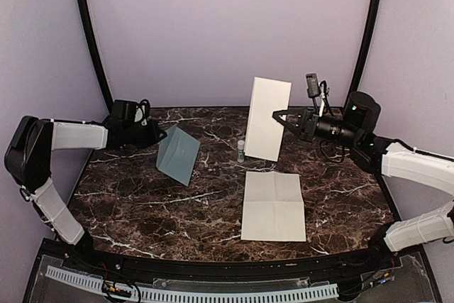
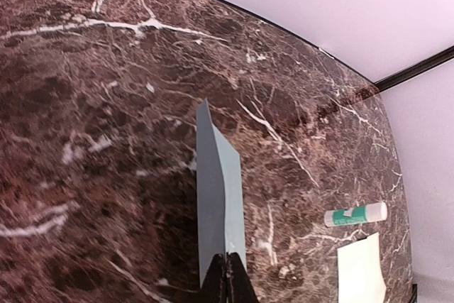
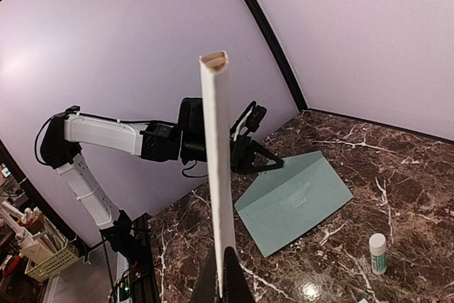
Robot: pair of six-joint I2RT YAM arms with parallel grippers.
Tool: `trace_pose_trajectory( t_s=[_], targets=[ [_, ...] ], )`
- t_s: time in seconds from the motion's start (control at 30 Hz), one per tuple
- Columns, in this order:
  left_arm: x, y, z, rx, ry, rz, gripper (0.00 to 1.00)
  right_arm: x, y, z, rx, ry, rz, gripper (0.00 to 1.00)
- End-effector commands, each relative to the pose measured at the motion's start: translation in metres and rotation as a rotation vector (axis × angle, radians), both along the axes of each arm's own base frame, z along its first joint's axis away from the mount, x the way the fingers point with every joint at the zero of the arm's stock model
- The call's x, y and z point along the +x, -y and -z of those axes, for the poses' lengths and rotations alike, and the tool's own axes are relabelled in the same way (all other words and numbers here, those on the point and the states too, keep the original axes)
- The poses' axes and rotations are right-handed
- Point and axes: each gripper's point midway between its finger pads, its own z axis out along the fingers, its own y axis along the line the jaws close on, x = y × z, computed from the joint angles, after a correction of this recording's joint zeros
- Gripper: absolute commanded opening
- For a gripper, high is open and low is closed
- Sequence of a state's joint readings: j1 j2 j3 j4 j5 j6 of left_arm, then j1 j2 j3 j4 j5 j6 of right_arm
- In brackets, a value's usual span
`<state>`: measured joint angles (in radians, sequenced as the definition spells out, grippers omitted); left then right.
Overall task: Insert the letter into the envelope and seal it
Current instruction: Place the letter in the envelope.
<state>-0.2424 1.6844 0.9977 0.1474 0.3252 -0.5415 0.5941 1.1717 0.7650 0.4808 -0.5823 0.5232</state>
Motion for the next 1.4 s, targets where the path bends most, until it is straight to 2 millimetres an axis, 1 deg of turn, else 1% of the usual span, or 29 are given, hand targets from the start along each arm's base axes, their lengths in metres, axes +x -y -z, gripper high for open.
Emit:
trace_pose_trajectory(
  t_s=[0.0, 0.03, 0.07, 0.1, 0.13, 0.17, 0.2, 0.27, 0.3, 0.33, 0.37, 0.4, 0.43, 0.53, 0.63, 0.73, 0.77, 0.87, 0.9, 0.97, 1.0, 1.1, 1.17, 1.2, 1.23, 1.27, 1.3, 1.33, 1.37],
  targets=[
    [-0.021, 0.016, -0.025, -0.113, 0.064, -0.198, 0.0, -0.002, 0.006, -0.012, 0.045, 0.034, 0.014, 0.0],
    [-0.032, 0.026, -0.018, -0.108, 0.061, -0.201, 0.0, -0.002, 0.007, -0.012, 0.047, 0.031, 0.016, 0.0],
    [-0.036, 0.031, -0.029, -0.153, 0.076, -0.217, 0.0, -0.002, 0.007, -0.012, 0.047, 0.031, 0.017, 0.0],
    [-0.045, 0.037, -0.024, -0.144, 0.076, -0.238, 0.0, -0.002, 0.007, -0.012, 0.047, 0.029, 0.016, 0.0],
    [-0.048, 0.039, -0.032, -0.183, 0.087, -0.26, 0.0, -0.003, 0.007, -0.011, 0.049, 0.028, 0.014, 0.0],
    [-0.057, 0.044, -0.025, -0.18, 0.081, -0.276, 0.0, -0.003, 0.007, -0.011, 0.052, 0.027, 0.015, 0.0],
    [-0.06, 0.049, -0.033, -0.232, 0.092, -0.294, 0.0, -0.003, 0.007, -0.011, 0.053, 0.025, 0.014, 0.0],
    [-0.074, 0.064, -0.029, -0.273, 0.078, -0.297, 0.0, -0.003, 0.007, -0.01, 0.056, 0.022, 0.014, 0.0],
    [-0.077, 0.066, -0.028, -0.284, 0.077, -0.316, 0.0, -0.003, 0.007, -0.009, 0.055, 0.018, 0.013, 0.0],
    [-0.083, 0.075, -0.025, -0.28, 0.071, -0.303, 0.0, -0.003, 0.007, -0.009, 0.056, 0.017, 0.014, 0.0],
    [-0.084, 0.077, -0.023, -0.275, 0.069, -0.324, 0.0, -0.004, 0.007, -0.009, 0.056, 0.017, 0.011, 0.0],
    [-0.091, 0.087, -0.021, -0.276, 0.063, -0.308, 0.0, -0.004, 0.007, -0.009, 0.055, 0.015, 0.012, 0.0],
    [-0.092, 0.09, -0.017, -0.28, 0.05, -0.318, 0.0, -0.004, 0.007, -0.008, 0.055, 0.013, 0.012, 0.0],
    [-0.101, 0.108, -0.009, -0.284, 0.023, -0.294, 0.0, -0.003, 0.007, -0.007, 0.052, 0.009, 0.012, 0.0],
    [-0.106, 0.115, 0.01, -0.281, -0.035, -0.29, 0.0, -0.003, 0.007, -0.006, 0.05, 0.004, 0.012, 0.0],
    [-0.11, 0.118, 0.02, -0.286, -0.063, -0.279, 0.0, -0.003, 0.007, -0.005, 0.048, 0.0, 0.015, 0.0],
    [-0.111, 0.118, 0.023, -0.281, -0.07, -0.278, 0.01, -0.003, 0.007, -0.004, 0.048, -0.001, 0.015, 0.0],
    [-0.115, 0.12, 0.032, -0.261, -0.096, -0.261, 0.07, -0.003, 0.007, -0.003, 0.046, -0.007, 0.019, 0.0],
    [-0.116, 0.12, 0.035, -0.254, -0.104, -0.258, 0.1, -0.002, 0.007, -0.002, 0.045, -0.009, 0.019, 0.0],
    [-0.119, 0.12, 0.04, -0.246, -0.123, -0.248, 0.18, -0.002, 0.006, -0.003, 0.048, -0.011, 0.018, 0.0],
    [-0.121, 0.12, 0.043, -0.243, -0.131, -0.244, 0.25, -0.002, 0.006, -0.002, 0.049, -0.013, 0.018, 0.0],
    [-0.125, 0.114, 0.046, -0.221, -0.132, -0.251, 0.34, -0.002, 0.007, -0.003, 0.05, -0.014, 0.02, 0.0],
    [-0.126, 0.106, 0.042, -0.199, -0.115, -0.262, 0.42, -0.001, 0.007, -0.002, 0.047, -0.016, 0.022, 0.0],
    [-0.127, 0.102, 0.037, -0.185, -0.1, -0.262, 0.48, -0.001, 0.007, -0.003, 0.046, -0.016, 0.023, 0.0],
    [-0.126, 0.097, 0.034, -0.17, -0.081, -0.277, 0.51, -0.001, 0.007, -0.002, 0.045, -0.018, 0.024, 0.0],
    [-0.127, 0.093, 0.025, -0.15, -0.054, -0.271, 0.56, -0.001, 0.007, -0.002, 0.044, -0.018, 0.025, 0.0],
    [-0.125, 0.087, 0.02, -0.131, -0.028, -0.284, 0.58, -0.001, 0.007, -0.002, 0.043, -0.019, 0.025, 0.0],
    [-0.125, 0.083, 0.009, -0.109, 0.007, -0.271, 0.63, 0.0, 0.006, 0.0, 0.041, -0.022, 0.024, 0.0],
    [-0.122, 0.08, 0.001, -0.096, 0.036, -0.275, 0.65, -0.001, 0.006, -0.001, 0.041, -0.022, 0.021, 0.0]
  ],
)
